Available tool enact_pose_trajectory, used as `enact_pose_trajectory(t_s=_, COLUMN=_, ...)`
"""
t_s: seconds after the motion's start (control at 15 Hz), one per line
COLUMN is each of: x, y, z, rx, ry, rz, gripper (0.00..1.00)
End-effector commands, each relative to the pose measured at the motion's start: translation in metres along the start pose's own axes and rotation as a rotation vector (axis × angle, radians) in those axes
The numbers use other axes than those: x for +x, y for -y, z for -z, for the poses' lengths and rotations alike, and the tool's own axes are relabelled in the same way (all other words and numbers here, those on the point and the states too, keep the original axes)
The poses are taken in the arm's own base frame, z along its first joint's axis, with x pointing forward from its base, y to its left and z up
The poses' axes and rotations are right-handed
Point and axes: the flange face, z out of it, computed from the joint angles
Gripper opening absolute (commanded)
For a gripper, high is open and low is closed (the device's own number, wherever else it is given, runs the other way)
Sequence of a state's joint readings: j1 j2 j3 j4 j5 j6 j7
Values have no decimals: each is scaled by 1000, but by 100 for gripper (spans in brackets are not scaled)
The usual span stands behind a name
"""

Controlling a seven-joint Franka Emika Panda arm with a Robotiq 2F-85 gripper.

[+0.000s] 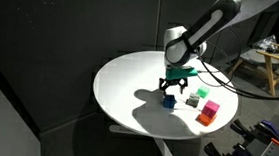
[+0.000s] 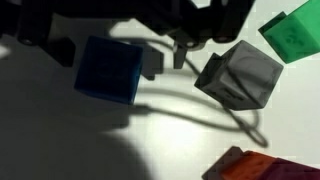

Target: Pick up the blue block and put it on top of the gray block

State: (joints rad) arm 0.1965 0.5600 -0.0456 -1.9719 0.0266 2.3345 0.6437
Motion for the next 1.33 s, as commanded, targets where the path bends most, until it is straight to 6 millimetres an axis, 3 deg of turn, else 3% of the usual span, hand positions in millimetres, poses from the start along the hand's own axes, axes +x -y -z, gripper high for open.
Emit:
enact_pose_trajectory(t_s=0.0, x=6, y=6, z=0, rx=-15, ry=-19, rz=-12, gripper=100)
enact_pose_trajectory(t_s=1.27, x=7, y=9, z=-13, rx=-36, ry=-6, rz=-6, gripper=100)
